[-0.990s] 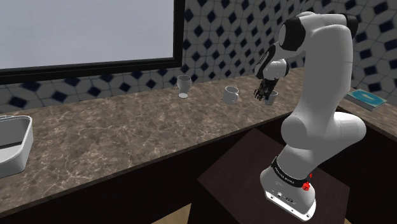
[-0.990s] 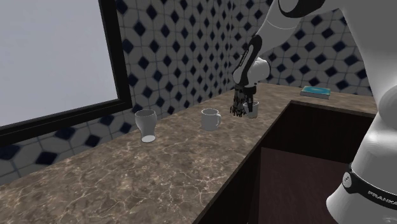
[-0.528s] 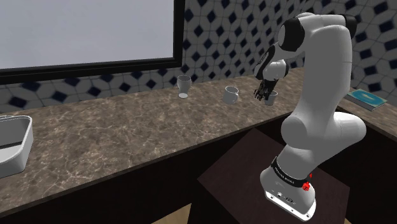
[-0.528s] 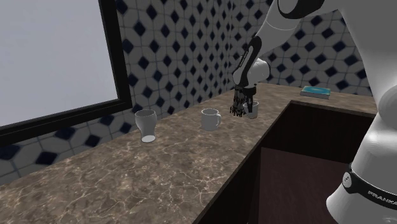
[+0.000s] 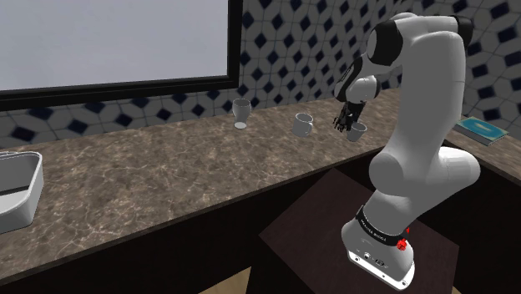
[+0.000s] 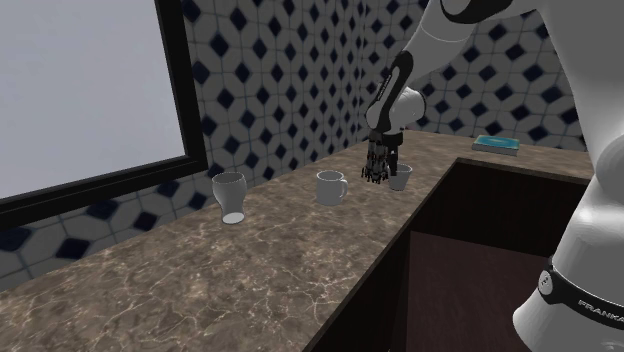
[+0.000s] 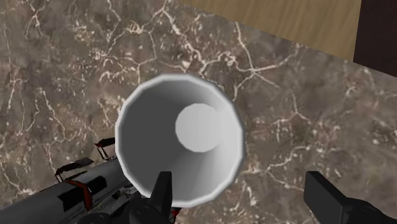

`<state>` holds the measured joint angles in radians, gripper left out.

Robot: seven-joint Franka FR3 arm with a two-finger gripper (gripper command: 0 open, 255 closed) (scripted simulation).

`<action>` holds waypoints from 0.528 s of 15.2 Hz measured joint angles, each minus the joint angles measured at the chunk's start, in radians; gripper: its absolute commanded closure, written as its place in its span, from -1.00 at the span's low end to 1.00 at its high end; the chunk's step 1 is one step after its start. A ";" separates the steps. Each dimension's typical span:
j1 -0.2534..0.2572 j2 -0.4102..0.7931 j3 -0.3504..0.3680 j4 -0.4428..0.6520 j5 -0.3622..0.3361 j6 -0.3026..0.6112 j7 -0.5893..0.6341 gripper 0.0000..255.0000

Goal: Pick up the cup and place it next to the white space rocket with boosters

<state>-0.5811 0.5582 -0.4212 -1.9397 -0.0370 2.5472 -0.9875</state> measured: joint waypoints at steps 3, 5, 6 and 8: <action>0.025 -0.058 -0.016 -0.008 -0.020 -0.049 0.012 -1.00; 0.031 -0.069 -0.019 -0.011 -0.024 -0.058 0.016 -1.00; 0.032 -0.070 -0.019 -0.012 -0.024 -0.059 0.017 -1.00; 0.032 -0.071 -0.020 -0.011 -0.025 -0.060 0.017 -1.00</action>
<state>-0.5492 0.4874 -0.4408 -1.9510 -0.0617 2.4869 -0.9705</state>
